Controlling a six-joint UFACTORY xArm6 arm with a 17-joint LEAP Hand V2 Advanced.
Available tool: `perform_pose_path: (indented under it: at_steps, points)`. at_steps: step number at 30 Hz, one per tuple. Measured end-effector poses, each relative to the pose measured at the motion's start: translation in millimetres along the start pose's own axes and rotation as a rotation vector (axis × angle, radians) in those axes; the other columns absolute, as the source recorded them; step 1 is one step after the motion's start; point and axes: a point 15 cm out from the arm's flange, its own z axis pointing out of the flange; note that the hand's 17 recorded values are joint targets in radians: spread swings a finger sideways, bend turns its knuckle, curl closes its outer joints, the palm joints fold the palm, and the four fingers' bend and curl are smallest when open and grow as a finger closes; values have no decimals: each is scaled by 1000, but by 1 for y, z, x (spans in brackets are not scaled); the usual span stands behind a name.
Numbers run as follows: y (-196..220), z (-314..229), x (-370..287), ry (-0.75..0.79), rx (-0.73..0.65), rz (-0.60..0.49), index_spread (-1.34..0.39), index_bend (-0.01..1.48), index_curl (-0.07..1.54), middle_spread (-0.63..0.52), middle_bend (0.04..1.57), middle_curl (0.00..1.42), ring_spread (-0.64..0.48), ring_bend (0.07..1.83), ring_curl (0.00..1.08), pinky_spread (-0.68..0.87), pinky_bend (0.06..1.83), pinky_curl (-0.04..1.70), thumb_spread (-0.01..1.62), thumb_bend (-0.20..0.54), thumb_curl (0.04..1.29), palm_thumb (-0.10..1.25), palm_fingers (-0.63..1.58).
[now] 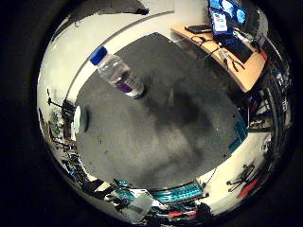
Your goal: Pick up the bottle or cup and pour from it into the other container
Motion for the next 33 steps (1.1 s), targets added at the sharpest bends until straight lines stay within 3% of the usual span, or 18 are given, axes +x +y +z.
perform_pose_path:
  at_steps: [20,33]
  points:
    - [-12,41,86,-122,61,100,-243,160,281,37,330,346,136,488,232,420,847,-4,1006,-26,329,558,185]
    - [-8,74,95,-170,41,123,-231,158,282,37,334,346,118,522,230,411,853,-3,1006,-26,330,558,187]
